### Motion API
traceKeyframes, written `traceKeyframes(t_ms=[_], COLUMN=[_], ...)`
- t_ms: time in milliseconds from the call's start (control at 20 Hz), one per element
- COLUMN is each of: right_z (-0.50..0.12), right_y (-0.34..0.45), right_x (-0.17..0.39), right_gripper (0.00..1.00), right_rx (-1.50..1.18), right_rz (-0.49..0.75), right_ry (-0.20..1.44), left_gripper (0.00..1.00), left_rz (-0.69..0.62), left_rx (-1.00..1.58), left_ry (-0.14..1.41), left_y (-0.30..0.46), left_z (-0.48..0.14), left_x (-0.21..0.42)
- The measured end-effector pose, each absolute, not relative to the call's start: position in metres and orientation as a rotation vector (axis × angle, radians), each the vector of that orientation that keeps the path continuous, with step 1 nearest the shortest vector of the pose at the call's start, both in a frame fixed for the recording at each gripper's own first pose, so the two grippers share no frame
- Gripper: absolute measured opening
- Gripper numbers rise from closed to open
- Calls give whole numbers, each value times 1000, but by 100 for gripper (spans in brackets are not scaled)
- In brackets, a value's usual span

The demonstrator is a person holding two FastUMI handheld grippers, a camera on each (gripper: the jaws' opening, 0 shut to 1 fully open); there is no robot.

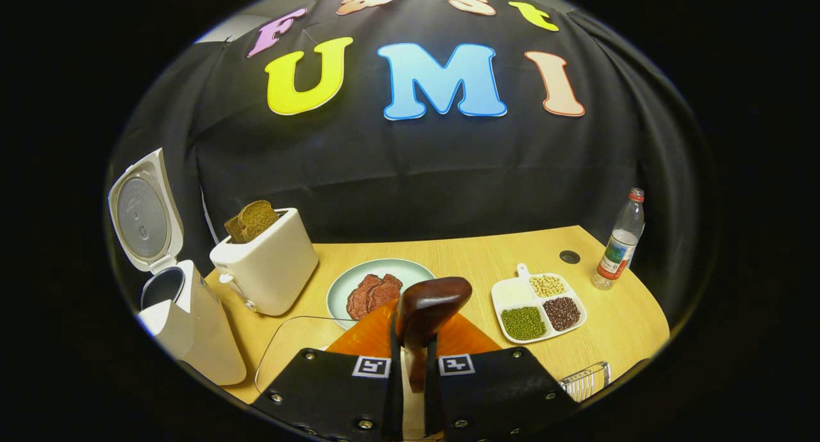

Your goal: Close the left gripper, press the button to open the rice cooker; take a wooden spoon from the chopstick holder with the right hand, scoop a spoonful of rice and pour it into the rice cooker, then put the wooden spoon back into the chopstick holder.

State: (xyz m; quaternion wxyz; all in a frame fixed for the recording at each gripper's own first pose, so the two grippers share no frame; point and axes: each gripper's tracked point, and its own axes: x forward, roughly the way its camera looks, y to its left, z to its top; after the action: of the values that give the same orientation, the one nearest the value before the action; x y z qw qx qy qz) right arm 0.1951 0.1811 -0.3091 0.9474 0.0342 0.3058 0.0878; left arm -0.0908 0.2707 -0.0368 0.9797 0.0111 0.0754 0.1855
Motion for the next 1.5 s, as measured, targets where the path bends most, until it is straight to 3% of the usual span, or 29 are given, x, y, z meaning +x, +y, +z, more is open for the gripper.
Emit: traceKeyframes(t_ms=[100, 300, 650, 1150, 1450, 1500], right_z=[-311, -315, -319, -341, -327, -321], right_y=[190, 207, 233, 186, 173, 172], right_x=[194, 187, 165, 152, 151, 152], right_gripper=[13, 13, 13, 13, 13, 13], right_rx=[81, 118, 212, 880, 1126, 1155], right_rz=[178, 182, 236, 89, 61, 65], right_ry=[622, 642, 693, 823, 809, 802], left_gripper=[99, 95, 99, 93, 95, 92], left_rz=[381, 379, 354, 333, 305, 301], left_rx=[24, 7, 4, 11, 41, 43], left_ry=[158, 160, 150, 134, 105, 100], left_y=[276, 280, 280, 274, 261, 259], left_z=[-40, -44, -48, -42, -29, -26], left_x=[-93, -90, -84, -84, -86, -87])
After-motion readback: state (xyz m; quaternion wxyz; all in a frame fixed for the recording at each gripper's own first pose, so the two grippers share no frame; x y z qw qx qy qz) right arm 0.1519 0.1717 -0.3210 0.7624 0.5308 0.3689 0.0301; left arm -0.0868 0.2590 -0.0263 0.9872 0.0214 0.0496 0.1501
